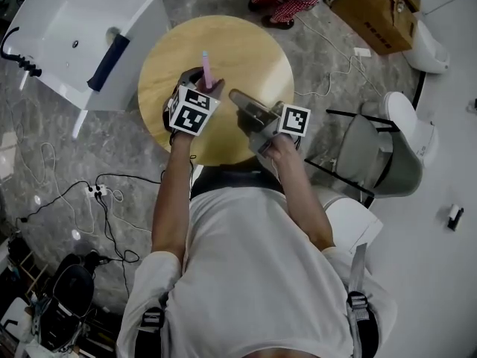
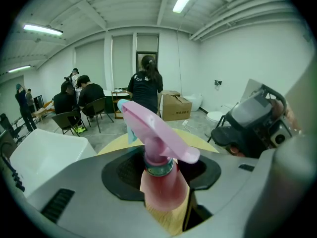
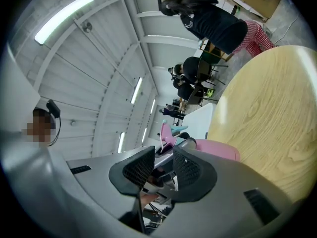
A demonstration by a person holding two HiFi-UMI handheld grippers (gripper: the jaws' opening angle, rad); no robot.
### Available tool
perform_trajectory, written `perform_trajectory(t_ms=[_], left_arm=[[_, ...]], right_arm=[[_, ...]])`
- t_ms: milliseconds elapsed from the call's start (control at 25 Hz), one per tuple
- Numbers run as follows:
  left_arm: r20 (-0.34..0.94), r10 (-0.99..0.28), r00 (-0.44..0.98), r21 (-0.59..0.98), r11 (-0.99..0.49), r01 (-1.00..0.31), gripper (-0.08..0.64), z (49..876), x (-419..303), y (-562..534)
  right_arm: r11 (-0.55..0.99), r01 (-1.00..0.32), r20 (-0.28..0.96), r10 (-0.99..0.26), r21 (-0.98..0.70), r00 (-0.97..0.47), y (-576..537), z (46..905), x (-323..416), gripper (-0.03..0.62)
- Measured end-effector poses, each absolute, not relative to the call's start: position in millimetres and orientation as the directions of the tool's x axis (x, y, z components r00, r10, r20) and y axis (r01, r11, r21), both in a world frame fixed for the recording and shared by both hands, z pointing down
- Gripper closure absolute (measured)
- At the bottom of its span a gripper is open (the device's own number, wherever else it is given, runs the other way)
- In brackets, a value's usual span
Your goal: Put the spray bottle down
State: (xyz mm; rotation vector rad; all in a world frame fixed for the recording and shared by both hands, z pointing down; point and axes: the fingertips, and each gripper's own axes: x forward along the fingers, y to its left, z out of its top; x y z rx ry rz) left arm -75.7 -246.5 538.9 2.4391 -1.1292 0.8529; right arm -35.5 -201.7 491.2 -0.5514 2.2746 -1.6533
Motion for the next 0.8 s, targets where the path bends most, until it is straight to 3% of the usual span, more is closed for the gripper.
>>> perform_trajectory(t_ms=[800], left_arm=[[0.590, -0.694, 0.413, -0.085, -0.562, -0.823, 0.359, 572.9, -63.7, -315.8]], right_arm=[[0.206, -0.117, 0.015, -0.441, -0.971, -0.897, -252.2, 519.7, -16.2, 0.499]])
